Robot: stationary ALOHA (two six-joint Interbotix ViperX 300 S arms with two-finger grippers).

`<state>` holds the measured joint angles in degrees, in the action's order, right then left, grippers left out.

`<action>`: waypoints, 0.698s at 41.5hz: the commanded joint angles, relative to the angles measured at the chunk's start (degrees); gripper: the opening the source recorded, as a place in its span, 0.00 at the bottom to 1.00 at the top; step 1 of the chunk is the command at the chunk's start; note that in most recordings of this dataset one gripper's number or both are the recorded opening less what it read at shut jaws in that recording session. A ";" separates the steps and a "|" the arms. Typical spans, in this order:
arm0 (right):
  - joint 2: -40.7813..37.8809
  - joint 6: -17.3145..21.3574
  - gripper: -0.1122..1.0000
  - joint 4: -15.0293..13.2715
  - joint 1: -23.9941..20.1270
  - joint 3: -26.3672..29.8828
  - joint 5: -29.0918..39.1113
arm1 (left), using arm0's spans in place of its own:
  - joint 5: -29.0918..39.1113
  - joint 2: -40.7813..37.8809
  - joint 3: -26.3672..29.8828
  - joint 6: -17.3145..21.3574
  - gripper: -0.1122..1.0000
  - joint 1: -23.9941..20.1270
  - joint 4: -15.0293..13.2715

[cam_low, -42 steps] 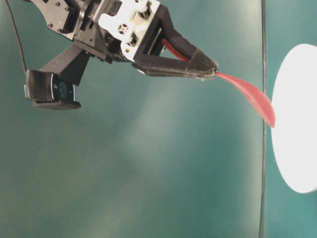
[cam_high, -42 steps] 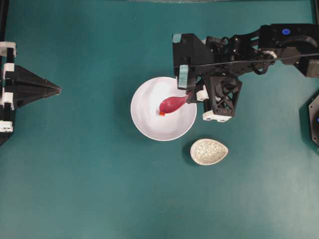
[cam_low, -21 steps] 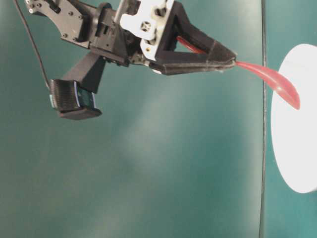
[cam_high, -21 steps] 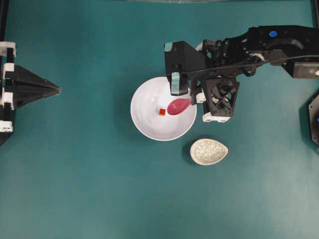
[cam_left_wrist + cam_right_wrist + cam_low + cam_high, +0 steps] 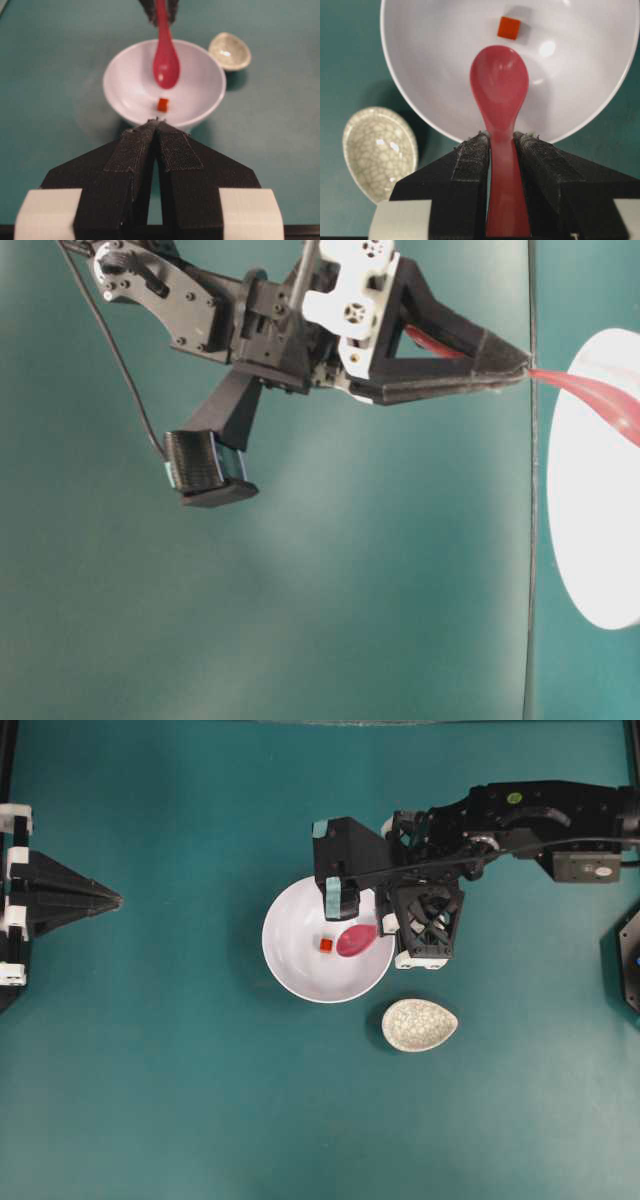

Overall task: Grip the spoon and scoop the red block from the bowl with right arm.
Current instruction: 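Tilt the spoon down into the bowl beside the red cube with the right gripper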

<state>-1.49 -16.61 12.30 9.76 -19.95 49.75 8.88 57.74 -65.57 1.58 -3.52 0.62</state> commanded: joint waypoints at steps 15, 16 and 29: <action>-0.79 -0.18 0.33 -0.35 0.09 1.67 -0.79 | -0.26 -0.26 1.76 0.00 0.10 -0.18 0.18; -0.88 -0.18 0.33 -0.35 0.09 1.67 -0.97 | -0.26 -0.26 1.76 0.00 0.10 -0.18 0.18; -2.11 -0.18 0.33 -0.35 0.00 1.67 -2.72 | -0.26 -0.26 1.76 0.00 0.10 -0.18 0.18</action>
<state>-4.13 -16.70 12.04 9.76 -19.95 47.72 8.88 57.74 -65.57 1.49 -3.52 0.62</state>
